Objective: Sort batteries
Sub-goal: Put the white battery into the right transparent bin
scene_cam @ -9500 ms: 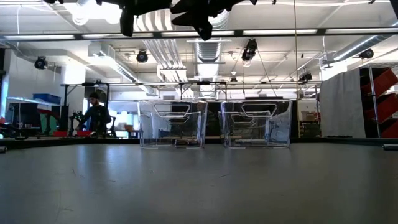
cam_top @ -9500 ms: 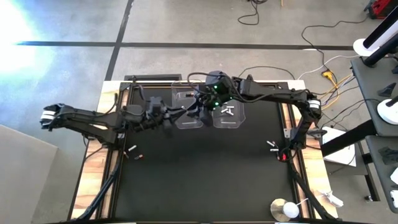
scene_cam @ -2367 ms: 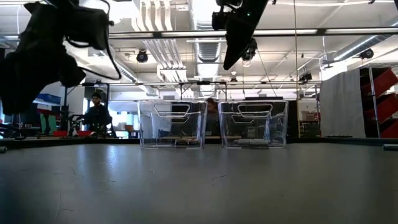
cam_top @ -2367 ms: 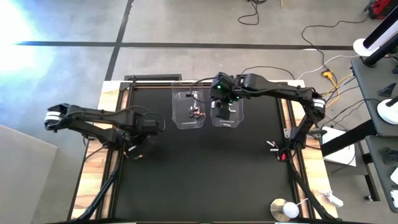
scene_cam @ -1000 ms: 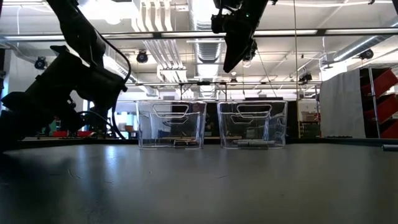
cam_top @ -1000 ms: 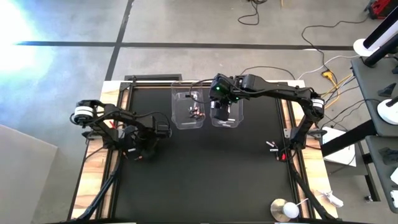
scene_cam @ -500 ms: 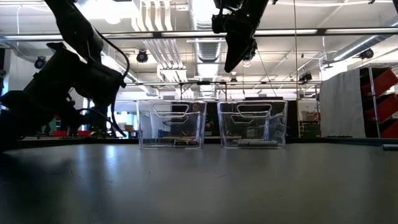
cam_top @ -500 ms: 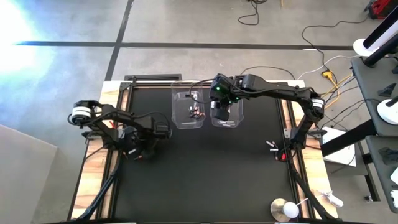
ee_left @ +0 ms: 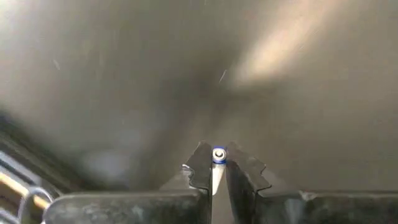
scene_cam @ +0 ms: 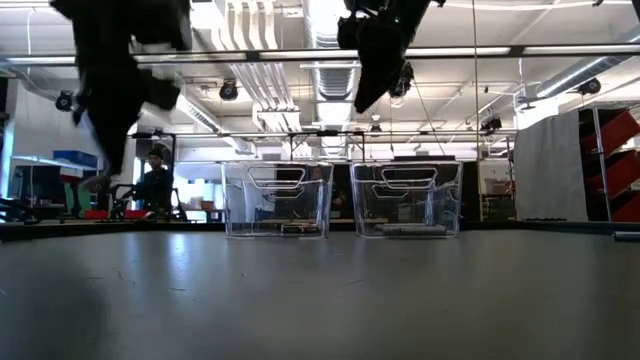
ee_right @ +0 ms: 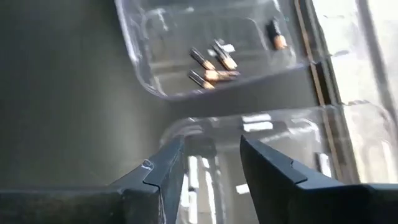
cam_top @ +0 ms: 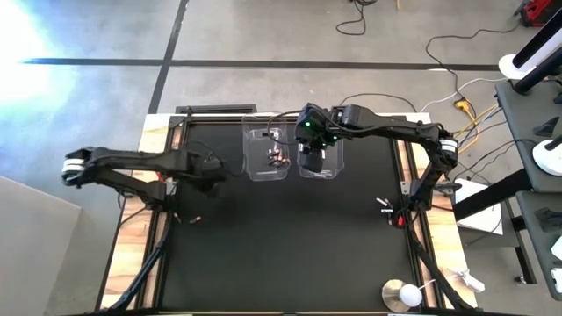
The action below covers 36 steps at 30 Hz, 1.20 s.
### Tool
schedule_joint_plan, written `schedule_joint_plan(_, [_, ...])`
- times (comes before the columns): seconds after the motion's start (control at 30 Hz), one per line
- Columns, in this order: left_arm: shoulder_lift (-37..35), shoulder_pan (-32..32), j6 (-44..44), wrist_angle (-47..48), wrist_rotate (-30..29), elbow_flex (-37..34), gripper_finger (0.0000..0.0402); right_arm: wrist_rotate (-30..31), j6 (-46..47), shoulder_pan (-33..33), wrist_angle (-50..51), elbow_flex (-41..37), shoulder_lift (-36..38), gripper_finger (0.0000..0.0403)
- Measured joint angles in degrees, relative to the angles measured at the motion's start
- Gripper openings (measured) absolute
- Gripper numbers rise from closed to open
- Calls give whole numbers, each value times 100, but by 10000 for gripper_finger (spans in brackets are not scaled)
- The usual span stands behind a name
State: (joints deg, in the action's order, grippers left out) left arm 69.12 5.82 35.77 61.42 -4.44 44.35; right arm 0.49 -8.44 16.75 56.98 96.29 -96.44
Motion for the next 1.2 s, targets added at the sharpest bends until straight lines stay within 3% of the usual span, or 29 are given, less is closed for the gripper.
schedule_joint_plan(0.17, [-791,-195,-240,-410,-458,804,8,-677,432,-56,-742,0,0,159])
schedule_joint_plan(0.37, [-1290,-344,-442,-1794,-1286,1535,8,-1531,851,-269,-1934,2,0,167])
schedule_joint_plan(0.57, [-1375,-377,-1050,-4011,-1494,1509,8,-1610,1318,-540,-3032,2,0,176])
schedule_joint_plan(0.73, [-1152,-377,-1232,-5156,-1442,1487,8,-1601,1765,-601,-3694,2,0,178])
schedule_joint_plan(1.03, [-771,-375,-1288,-5660,-1373,1487,8,-1599,2150,-601,-3847,2,0,176])
schedule_joint_plan(1.2, [-612,-375,-1263,-5710,-1364,1487,8,-1599,2213,-601,-3845,2,0,155])
